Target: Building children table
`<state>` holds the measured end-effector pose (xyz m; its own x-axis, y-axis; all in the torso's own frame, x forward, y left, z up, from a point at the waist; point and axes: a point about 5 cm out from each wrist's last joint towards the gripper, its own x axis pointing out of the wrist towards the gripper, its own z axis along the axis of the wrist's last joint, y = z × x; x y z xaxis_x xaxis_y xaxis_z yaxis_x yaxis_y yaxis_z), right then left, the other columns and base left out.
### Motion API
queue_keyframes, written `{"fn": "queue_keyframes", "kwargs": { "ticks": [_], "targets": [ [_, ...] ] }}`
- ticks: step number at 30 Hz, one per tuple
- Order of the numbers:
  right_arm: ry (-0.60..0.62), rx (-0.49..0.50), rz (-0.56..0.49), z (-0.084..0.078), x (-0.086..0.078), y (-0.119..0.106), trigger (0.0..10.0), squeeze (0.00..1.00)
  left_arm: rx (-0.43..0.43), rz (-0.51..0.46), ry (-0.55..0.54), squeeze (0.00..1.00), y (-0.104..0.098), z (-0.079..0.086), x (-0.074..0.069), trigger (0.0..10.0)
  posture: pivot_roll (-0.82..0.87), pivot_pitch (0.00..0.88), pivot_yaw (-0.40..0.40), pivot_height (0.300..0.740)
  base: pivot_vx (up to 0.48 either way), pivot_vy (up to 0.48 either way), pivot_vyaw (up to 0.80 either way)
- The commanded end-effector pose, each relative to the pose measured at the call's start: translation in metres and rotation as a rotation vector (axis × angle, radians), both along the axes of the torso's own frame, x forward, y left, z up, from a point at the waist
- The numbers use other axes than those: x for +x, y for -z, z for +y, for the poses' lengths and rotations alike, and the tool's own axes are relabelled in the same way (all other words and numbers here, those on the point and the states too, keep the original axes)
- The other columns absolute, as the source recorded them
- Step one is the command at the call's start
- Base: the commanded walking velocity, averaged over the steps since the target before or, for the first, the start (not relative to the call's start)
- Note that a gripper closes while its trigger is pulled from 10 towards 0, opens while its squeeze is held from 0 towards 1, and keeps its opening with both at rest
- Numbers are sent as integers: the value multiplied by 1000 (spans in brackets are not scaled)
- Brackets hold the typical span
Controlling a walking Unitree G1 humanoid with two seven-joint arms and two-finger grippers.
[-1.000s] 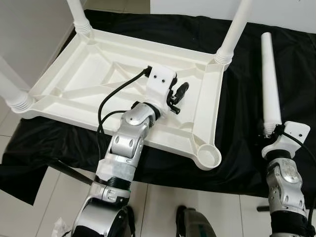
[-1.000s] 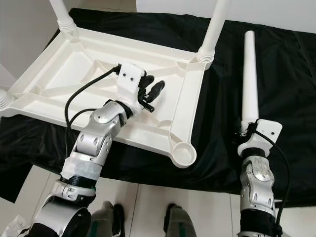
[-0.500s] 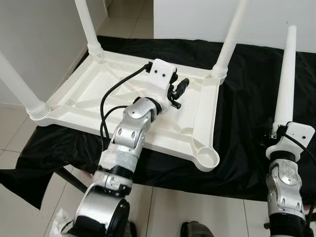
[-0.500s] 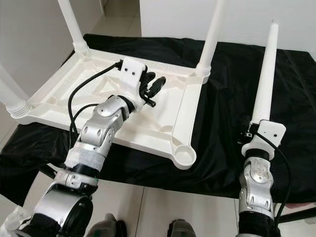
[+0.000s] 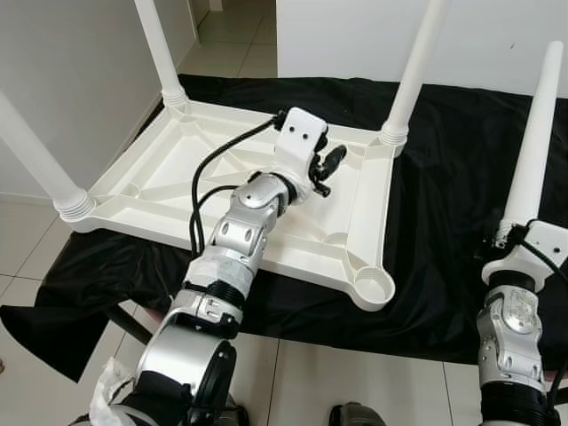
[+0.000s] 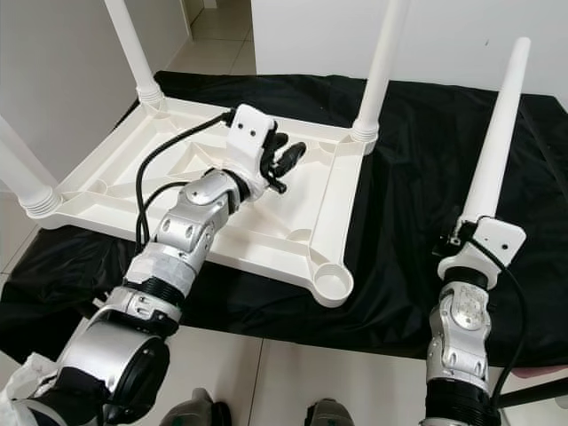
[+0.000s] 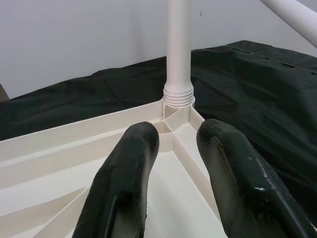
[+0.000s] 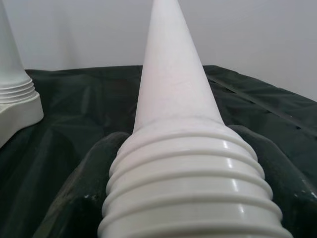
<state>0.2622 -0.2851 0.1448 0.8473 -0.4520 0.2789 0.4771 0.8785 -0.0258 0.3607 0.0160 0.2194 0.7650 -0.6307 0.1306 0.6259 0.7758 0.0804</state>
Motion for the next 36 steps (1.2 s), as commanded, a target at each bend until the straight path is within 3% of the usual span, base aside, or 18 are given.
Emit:
{"fn": "queue_keyframes", "kwargs": {
  "ticks": [1, 4, 6, 12, 13, 14, 21, 23, 26, 27, 29, 30, 31, 34, 36],
  "targets": [
    [-35, -32, -62, 7, 0, -11, 10000, 0, -40, 5, -66, 0, -2, 7, 4, 10000, -43, 0, 49, 740, 0, 0, 0],
    [-62, -43, -98, 12, 0, -18, 10000, 0, -68, 11, -46, 0, -3, 7, 4, 10000, -39, 0, 46, 740, 0, 0, 0],
    [-144, -96, -210, 25, 6, -47, 10000, 0, -120, 9, 41, 0, -9, 7, 0, 10000, -32, 0, 43, 740, 0, 0, 0],
    [-241, -162, -328, 41, 12, -81, 10000, 0, -164, 20, 133, 0, -16, 6, -4, 10000, -30, 0, 42, 740, 0, 0, 0],
    [-312, -251, -445, 57, 14, -116, 10000, 0, -207, 34, 201, 0, -27, 5, -7, 10000, -24, 0, 45, 740, 0, 0, 0],
    [-338, -270, -490, 62, 13, -129, 10000, 0, -218, 35, 228, 0, -31, 4, -8, 10000, -24, 0, 45, 740, 0, 0, 0],
    [-391, -321, -579, 74, 9, -155, 10000, 0, -216, 19, 290, 0, -40, 3, -12, 10000, -16, 0, 44, 740, 0, 0, 0],
    [-429, -364, -608, 81, 5, -165, 10000, 0, -241, 28, 357, 0, -47, 4, -16, 10000, -16, 0, 45, 740, 0, 0, 0],
    [-440, -379, -609, 83, 4, -167, 10000, 0, -256, 36, 379, 0, -50, 4, -18, 10000, -16, 0, 45, 740, 0, 0, 0],
    [-458, -386, -586, 86, 3, -161, 10000, 0, -311, 76, 423, 263, -53, 4, -19, 10000, -17, 0, 49, 740, 0, 0, 0],
    [-458, -386, -586, 86, 3, -161, 10000, 0, -311, 76, 423, 263, -53, 4, -19, 10000, -17, 0, 49, 740, 0, 0, 0],
    [-476, -389, -554, 89, 3, -153, 10000, 0, -367, 115, 476, 1000, -57, 4, -22, 10000, -16, 0, 48, 740, 0, 0, 0],
    [-476, -389, -554, 89, 3, -153, 10000, 0, -367, 115, 476, 1000, -57, 4, -22, 10000, -16, 0, 48, 740, 0, 0, 0],
    [-590, -376, -415, 101, 0, -120, 10000, 0, -476, 159, 673, 1000, -74, 7, -35, 10000, -19, 0, 51, 740, 0, 0, 0],
    [-618, -377, -379, 104, -2, -111, 10000, 0, -457, 135, 715, 1000, -77, 7, -39, 10000, -20, 0, 51, 740, 0, 0, 0]
  ]
}}
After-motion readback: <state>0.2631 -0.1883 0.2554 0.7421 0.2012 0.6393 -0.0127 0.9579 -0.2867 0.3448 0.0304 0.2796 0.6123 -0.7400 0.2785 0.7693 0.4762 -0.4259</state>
